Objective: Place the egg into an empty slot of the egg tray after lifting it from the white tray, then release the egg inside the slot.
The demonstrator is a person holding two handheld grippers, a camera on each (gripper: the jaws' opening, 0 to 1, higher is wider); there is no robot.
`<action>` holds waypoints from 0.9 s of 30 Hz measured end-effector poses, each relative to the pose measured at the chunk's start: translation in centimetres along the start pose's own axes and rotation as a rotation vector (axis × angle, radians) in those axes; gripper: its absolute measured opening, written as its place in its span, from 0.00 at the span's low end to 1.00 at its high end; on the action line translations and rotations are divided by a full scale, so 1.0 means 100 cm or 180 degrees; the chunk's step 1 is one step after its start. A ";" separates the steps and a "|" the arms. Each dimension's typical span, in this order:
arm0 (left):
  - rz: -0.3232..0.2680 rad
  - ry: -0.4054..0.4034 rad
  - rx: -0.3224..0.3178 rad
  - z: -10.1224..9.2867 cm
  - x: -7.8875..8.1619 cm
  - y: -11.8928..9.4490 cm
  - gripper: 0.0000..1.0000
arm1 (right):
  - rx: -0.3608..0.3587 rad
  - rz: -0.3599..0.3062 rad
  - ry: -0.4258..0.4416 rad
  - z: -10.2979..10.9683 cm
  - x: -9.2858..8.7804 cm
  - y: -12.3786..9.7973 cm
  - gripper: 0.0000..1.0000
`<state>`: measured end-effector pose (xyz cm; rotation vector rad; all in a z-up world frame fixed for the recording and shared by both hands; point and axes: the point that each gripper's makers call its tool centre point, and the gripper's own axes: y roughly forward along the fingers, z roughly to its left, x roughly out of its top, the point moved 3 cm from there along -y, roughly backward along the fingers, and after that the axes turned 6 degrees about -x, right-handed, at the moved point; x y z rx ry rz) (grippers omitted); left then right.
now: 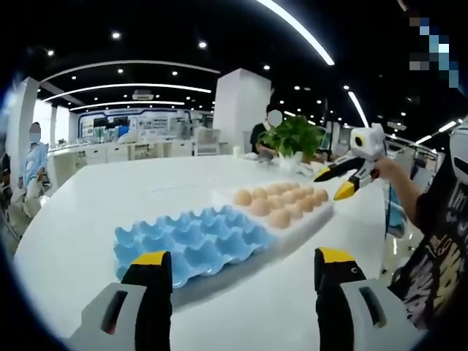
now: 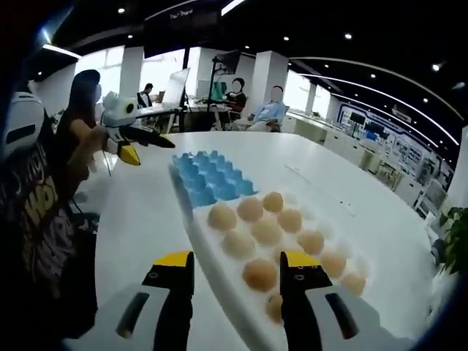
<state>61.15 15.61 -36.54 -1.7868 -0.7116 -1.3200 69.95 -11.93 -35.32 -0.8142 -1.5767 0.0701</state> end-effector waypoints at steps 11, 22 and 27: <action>-0.0034 -0.0088 0.0108 0.006 -0.009 -0.010 0.82 | 0.0130 -0.0060 -0.0022 0.012 0.009 0.015 0.49; -0.0111 -0.0248 0.0155 0.006 -0.016 -0.016 0.82 | 0.0307 -0.0106 -0.0012 0.025 0.012 0.029 0.48; -0.0110 -0.0262 0.0169 0.006 -0.019 -0.018 0.82 | 0.0360 -0.0099 -0.0057 0.030 0.015 0.038 0.48</action>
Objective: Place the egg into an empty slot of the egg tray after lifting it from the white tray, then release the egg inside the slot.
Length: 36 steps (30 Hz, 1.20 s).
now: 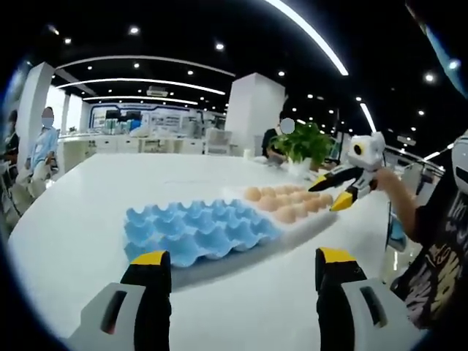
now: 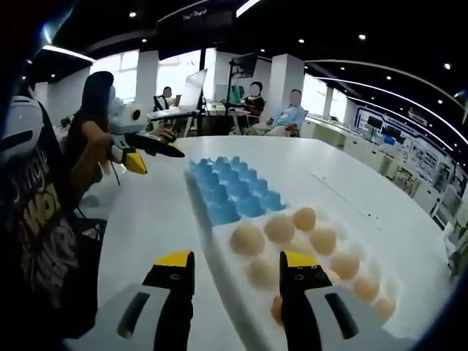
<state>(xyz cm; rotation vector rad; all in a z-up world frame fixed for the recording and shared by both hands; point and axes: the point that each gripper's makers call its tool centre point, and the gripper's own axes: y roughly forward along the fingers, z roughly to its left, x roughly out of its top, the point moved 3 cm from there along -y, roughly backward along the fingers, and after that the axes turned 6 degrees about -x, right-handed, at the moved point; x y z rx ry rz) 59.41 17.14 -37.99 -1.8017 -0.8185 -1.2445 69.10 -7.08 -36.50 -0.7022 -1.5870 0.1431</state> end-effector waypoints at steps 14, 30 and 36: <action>-0.0103 -0.0119 0.0105 0.004 -0.004 -0.013 0.82 | 0.0163 0.0041 -0.0046 0.008 -0.001 0.027 0.48; -0.0072 -0.0130 0.0109 0.004 -0.006 -0.013 0.82 | 0.0250 0.0118 -0.0138 0.008 0.002 0.048 0.46; -0.0066 -0.0141 0.0131 0.004 -0.008 -0.015 0.82 | 0.0294 0.0184 -0.0169 0.007 0.000 0.052 0.43</action>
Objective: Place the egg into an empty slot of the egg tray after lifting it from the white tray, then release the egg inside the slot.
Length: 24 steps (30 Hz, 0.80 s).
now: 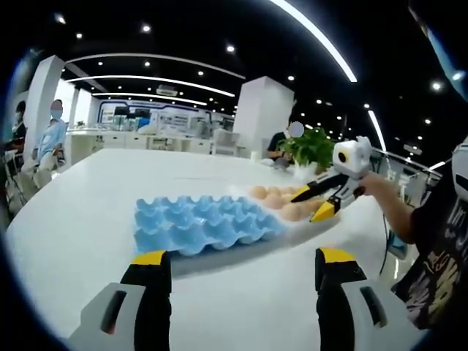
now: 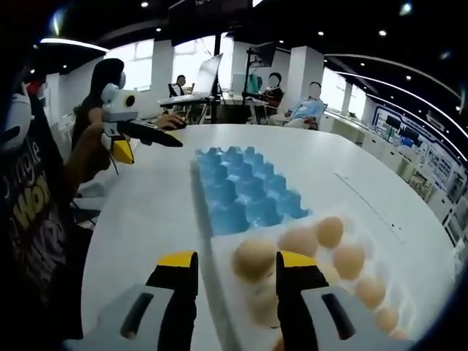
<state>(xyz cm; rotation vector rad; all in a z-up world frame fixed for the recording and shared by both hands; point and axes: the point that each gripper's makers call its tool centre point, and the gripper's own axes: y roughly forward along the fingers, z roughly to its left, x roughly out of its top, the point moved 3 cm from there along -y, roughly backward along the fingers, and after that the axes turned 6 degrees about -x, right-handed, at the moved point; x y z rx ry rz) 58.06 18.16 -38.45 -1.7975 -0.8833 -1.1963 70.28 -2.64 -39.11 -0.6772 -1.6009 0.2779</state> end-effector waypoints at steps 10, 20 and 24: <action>-0.0001 0.0017 -0.0031 -0.003 0.002 0.000 0.82 | -0.0138 0.0286 -0.0256 -0.011 -0.003 0.012 0.35; 0.0038 0.0026 -0.0003 -0.002 -0.001 -0.002 0.82 | -0.0039 0.0315 -0.0214 -0.008 -0.002 0.019 0.29; 0.0034 0.0022 -0.0014 -0.003 -0.001 -0.002 0.82 | -0.0022 0.0306 -0.0183 -0.008 -0.002 0.019 0.29</action>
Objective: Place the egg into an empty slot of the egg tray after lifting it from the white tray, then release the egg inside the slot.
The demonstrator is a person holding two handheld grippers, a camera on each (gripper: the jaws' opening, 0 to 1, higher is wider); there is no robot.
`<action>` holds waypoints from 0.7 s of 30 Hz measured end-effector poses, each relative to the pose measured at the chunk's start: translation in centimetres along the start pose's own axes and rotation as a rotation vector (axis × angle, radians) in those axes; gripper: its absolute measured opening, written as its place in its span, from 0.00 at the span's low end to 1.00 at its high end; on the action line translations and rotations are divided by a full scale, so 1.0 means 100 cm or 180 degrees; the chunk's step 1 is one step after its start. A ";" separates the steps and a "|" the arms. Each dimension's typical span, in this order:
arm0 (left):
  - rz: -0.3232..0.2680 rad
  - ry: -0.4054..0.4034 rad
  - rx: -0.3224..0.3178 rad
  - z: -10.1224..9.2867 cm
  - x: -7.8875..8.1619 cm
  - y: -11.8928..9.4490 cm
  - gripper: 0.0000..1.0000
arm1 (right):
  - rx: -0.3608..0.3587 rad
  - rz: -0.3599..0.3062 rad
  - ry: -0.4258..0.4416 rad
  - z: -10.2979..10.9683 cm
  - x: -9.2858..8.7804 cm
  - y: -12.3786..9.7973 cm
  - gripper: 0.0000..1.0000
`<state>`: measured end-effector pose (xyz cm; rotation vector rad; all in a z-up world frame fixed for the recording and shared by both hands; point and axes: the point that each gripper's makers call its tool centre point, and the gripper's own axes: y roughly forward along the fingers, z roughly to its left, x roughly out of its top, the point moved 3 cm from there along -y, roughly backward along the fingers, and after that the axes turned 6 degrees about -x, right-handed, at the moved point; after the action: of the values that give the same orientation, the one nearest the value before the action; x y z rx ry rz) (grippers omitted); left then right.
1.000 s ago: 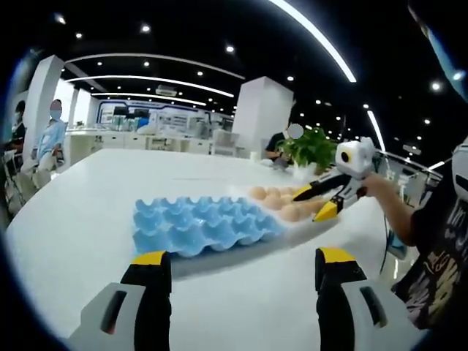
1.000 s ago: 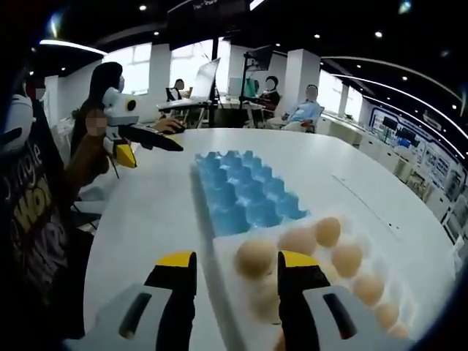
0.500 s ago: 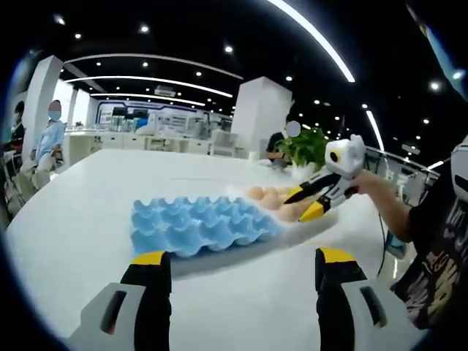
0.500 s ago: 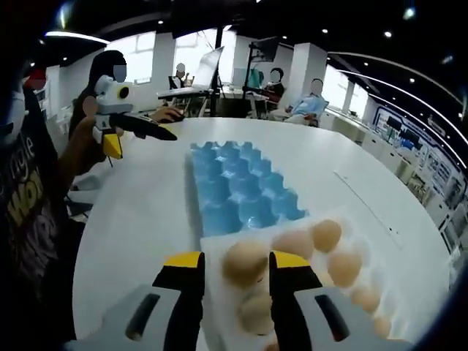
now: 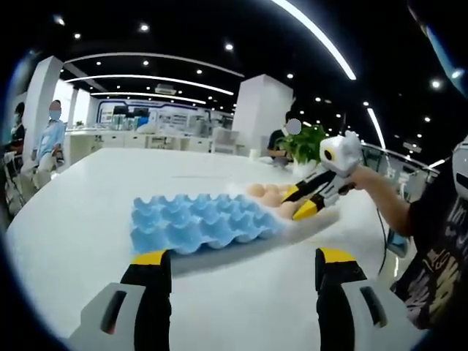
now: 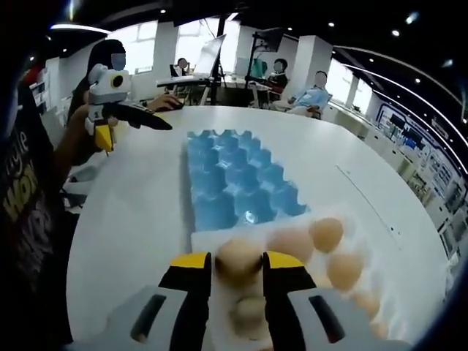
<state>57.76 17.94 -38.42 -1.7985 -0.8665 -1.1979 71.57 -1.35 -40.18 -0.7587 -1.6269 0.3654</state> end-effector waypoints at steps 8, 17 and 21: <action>0.0013 0.0017 -0.0043 -0.004 0.001 0.004 0.82 | 0.0092 0.0061 0.0171 -0.001 -0.001 0.003 0.29; 0.0043 0.0055 -0.0049 -0.006 0.001 0.005 0.82 | 0.0091 0.0048 0.0264 -0.003 0.000 0.004 0.27; 0.0033 0.0082 -0.0043 -0.006 0.002 0.005 0.82 | 0.0094 0.0012 0.0276 -0.002 0.004 -0.001 0.27</action>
<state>58.02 17.17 -38.17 -1.7925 -0.8351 -1.2205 71.66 -1.21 -39.75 -0.7456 -1.5358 0.3536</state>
